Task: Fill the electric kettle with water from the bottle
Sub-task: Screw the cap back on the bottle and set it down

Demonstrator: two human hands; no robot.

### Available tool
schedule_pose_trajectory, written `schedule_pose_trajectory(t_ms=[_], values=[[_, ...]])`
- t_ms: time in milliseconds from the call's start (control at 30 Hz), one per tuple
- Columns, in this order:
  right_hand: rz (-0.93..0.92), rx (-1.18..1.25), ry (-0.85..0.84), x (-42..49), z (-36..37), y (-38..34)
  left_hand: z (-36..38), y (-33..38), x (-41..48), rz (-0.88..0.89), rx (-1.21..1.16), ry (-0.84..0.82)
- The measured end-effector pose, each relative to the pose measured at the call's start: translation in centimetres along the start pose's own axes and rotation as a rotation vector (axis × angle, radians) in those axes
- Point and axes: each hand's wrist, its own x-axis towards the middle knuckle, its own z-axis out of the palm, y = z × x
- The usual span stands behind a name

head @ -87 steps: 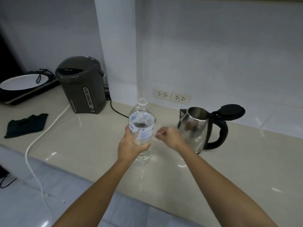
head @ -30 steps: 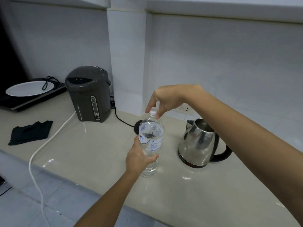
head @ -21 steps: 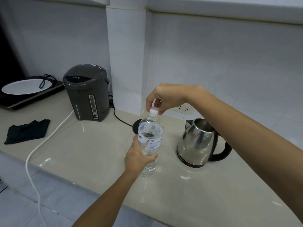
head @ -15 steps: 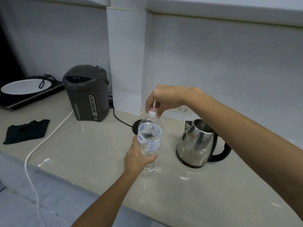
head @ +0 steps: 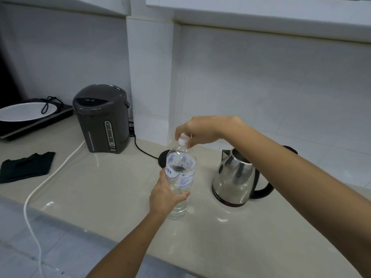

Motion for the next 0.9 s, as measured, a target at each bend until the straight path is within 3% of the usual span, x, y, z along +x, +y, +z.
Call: schedule_pose_trajectory(t_ms=[200, 500, 633, 767, 900], values=[[0.038, 0.025, 0.06, -0.2, 1.2, -0.4, 0.2, -0.3, 0.2, -0.002, -0.022, 0.007], [0.291, -0.186, 0.239, 0.1, 3.1, -3.0, 0.4, -0.5, -0.1, 0.001, -0.04, -0.021], [0.376, 0.184, 0.378, 0.2, 4.5, -3.5, 0.2, -1.2, 0.2, 0.072, -0.142, -0.064], [0.46, 0.656, 0.524, -0.5, 9.5, -3.5, -0.1, -3.3, 1.4, 0.081, -0.324, -0.359], [0.461, 0.975, 0.6, 0.0, 13.5, -4.9, -0.4, -4.7, 1.8, 0.089, -0.296, -0.535]])
